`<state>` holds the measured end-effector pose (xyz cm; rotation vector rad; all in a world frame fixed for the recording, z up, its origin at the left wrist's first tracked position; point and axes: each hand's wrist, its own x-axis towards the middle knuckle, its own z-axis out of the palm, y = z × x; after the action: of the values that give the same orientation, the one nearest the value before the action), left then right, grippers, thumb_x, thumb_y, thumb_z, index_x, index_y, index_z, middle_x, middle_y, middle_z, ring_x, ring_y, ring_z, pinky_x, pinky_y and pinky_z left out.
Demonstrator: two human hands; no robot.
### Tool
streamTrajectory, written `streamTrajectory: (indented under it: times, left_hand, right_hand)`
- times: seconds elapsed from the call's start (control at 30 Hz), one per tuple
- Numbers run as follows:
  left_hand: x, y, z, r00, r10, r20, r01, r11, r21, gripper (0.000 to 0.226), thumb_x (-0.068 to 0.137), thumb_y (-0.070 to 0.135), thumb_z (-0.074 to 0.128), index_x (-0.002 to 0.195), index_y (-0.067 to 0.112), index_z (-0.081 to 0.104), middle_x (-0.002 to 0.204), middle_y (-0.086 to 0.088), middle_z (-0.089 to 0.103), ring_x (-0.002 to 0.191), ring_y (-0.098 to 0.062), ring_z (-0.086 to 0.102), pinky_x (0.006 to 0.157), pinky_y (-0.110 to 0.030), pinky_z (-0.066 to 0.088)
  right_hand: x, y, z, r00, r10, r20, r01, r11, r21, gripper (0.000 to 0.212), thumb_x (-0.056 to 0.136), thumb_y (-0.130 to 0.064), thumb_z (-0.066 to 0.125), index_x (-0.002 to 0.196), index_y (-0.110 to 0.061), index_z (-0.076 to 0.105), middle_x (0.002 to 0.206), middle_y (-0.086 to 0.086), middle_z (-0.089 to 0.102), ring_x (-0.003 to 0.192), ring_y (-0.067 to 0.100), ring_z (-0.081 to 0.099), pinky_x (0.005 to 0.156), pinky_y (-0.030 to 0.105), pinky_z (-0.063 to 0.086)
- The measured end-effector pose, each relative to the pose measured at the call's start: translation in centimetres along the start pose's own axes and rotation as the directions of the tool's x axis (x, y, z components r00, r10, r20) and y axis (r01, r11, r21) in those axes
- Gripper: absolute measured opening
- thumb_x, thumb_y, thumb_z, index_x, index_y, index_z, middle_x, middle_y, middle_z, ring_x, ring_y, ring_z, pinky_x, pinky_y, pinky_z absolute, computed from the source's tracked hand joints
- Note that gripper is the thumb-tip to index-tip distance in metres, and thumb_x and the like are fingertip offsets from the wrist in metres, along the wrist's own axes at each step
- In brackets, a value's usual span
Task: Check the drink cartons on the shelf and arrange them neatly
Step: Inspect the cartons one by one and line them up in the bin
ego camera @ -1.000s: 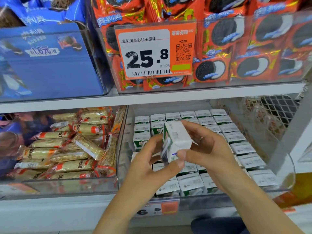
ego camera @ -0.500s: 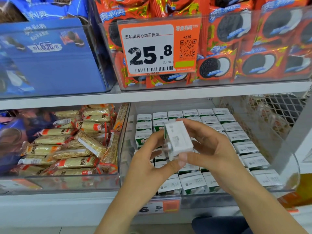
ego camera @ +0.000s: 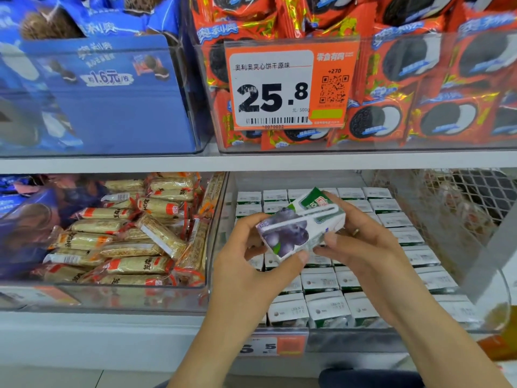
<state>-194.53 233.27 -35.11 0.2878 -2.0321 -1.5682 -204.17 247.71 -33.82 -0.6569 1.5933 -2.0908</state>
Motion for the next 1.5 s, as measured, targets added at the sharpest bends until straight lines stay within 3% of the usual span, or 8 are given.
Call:
streamTrajectory:
  times: [0.13,0.27,0.6,0.73,0.9,1.07,1.17,1.5]
  left_hand:
    - [0.2,0.0,-0.1,0.996,0.018,-0.088,-0.016,1.000,0.016,0.048,0.061,0.037,0.079,0.106,0.035,0.061,0.098,0.018,0.069,0.093,-0.003,0.065,0.079,-0.016,0.050]
    - [-0.2,0.3,0.0,0.989,0.102,-0.108,-0.093,0.992,0.085,0.054,0.063,0.047,0.076,0.113,0.036,0.058,0.103,0.014,0.065,0.098,-0.008,0.062,0.080,-0.027,0.053]
    - [-0.1,0.3,0.2,0.971,0.224,-0.086,-0.205,0.961,0.188,0.050,0.067,0.045,0.070,0.113,0.044,0.053,0.111,0.024,0.055,0.109,-0.001,0.055,0.086,-0.022,0.050]
    - [-0.1,0.4,0.0,0.987,0.106,-0.119,-0.100,0.993,0.058,0.049,0.063,0.044,0.075,0.110,0.041,0.061,0.106,0.018,0.066,0.103,-0.002,0.061,0.084,-0.018,0.050]
    - [0.3,0.5,-0.1,0.992,-0.041,-0.120,0.020,0.984,-0.177,0.030,0.069,0.021,0.085,0.091,0.035,0.070,0.089,0.016,0.072,0.082,0.001,0.067,0.069,-0.012,0.051]
    - [0.4,0.8,-0.7,0.998,-0.061,-0.032,0.052,0.975,-0.214,0.035,0.079,0.046,0.072,0.110,0.032,0.068,0.109,0.012,0.070,0.103,-0.004,0.064,0.088,-0.021,0.051]
    - [0.5,0.9,-0.9,0.999,-0.038,0.028,0.044,0.960,-0.276,0.029,0.094,0.014,0.058,0.118,0.030,0.064,0.109,0.015,0.071,0.103,0.001,0.064,0.078,-0.010,0.049]
    - [0.5,0.6,-1.1,0.986,-0.135,0.097,0.164,0.884,-0.437,0.042,0.070,0.031,0.067,0.112,0.034,0.065,0.105,0.011,0.073,0.096,-0.002,0.068,0.068,-0.010,0.050]
  right_hand:
    - [0.1,0.5,0.6,0.995,-0.038,-0.097,0.019,0.982,-0.189,0.044,0.076,-0.003,0.068,0.111,-0.029,0.067,0.073,-0.021,0.064,0.075,0.002,0.062,0.073,0.022,0.056]
    - [0.2,0.7,0.7,0.996,0.073,-0.059,-0.085,0.967,-0.239,0.040,0.081,0.005,0.063,0.106,-0.025,0.069,0.096,-0.007,0.074,0.090,0.010,0.067,0.074,0.017,0.054]
    - [0.1,1.3,1.5,0.972,0.231,0.045,-0.205,0.925,-0.320,0.038,0.088,0.000,0.057,0.118,-0.022,0.065,0.100,-0.007,0.073,0.095,0.007,0.067,0.080,0.020,0.055]
    - [-0.1,1.8,1.6,0.994,0.093,0.064,-0.051,0.877,-0.477,0.051,0.077,-0.014,0.075,0.116,-0.043,0.059,0.110,-0.020,0.066,0.102,-0.005,0.059,0.077,0.011,0.050]
    - [-0.7,2.8,2.7,0.966,-0.249,0.068,0.219,0.653,-0.725,0.052,0.067,-0.031,0.081,0.102,-0.055,0.051,0.103,-0.028,0.059,0.099,-0.010,0.055,0.078,0.002,0.041]
    - [-0.9,2.2,2.9,0.988,-0.155,0.010,0.143,0.888,-0.438,0.042,0.070,-0.042,0.080,0.107,-0.043,0.061,0.097,-0.017,0.071,0.089,0.004,0.066,0.077,0.015,0.050]
    - [-0.7,1.4,2.6,0.997,-0.062,0.050,0.070,0.981,-0.183,0.032,0.072,-0.026,0.071,0.103,-0.029,0.070,0.095,0.002,0.074,0.087,0.015,0.069,0.072,0.022,0.054]
    - [-0.5,0.9,2.1,0.984,0.134,0.119,-0.145,0.986,0.082,0.031,0.070,-0.035,0.073,0.098,-0.023,0.073,0.101,0.010,0.073,0.091,0.023,0.071,0.068,0.025,0.057]
